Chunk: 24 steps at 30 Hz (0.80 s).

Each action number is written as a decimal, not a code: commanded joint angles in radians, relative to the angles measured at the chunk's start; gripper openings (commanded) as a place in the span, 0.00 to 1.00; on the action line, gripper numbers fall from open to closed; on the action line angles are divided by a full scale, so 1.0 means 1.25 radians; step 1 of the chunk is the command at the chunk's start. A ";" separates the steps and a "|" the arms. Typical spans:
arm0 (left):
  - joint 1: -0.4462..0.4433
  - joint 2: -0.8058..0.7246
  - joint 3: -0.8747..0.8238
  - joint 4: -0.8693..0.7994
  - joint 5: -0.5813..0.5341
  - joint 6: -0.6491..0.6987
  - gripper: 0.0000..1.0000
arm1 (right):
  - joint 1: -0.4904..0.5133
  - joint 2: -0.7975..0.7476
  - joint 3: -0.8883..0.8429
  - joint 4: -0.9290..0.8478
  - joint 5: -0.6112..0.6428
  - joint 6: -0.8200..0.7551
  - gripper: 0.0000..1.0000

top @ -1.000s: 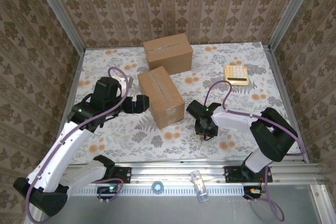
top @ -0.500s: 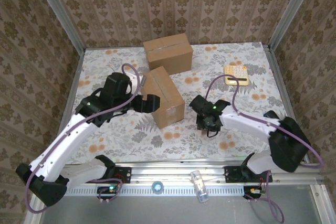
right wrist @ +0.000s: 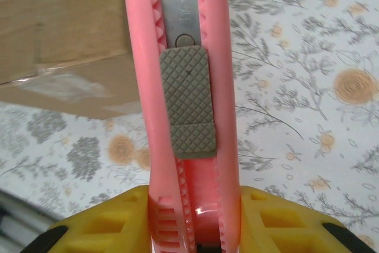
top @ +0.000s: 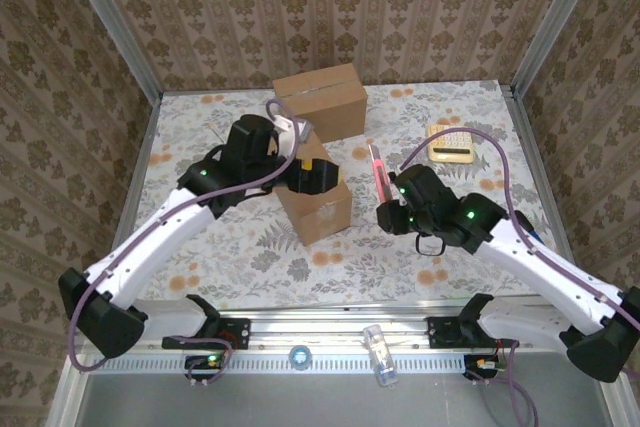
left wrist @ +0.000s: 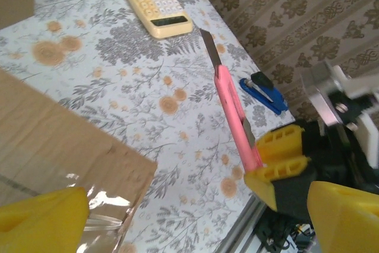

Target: Unpack the express box

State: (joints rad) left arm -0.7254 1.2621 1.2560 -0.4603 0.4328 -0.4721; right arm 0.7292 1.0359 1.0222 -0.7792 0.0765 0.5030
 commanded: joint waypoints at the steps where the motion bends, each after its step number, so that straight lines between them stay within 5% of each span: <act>1: -0.023 0.039 0.038 0.077 0.034 -0.028 0.95 | -0.001 -0.023 0.035 0.048 -0.086 -0.073 0.34; 13: -0.069 0.122 0.053 0.172 0.055 -0.072 0.83 | 0.002 0.006 0.062 0.148 -0.189 -0.090 0.34; 24: -0.069 0.125 0.055 0.156 0.034 -0.063 0.40 | 0.006 0.025 0.064 0.155 -0.194 -0.094 0.35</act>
State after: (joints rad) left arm -0.8047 1.4147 1.2968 -0.2794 0.4751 -0.5568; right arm 0.7296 1.0626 1.0725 -0.6228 -0.1444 0.3985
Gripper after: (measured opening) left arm 0.437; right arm 0.349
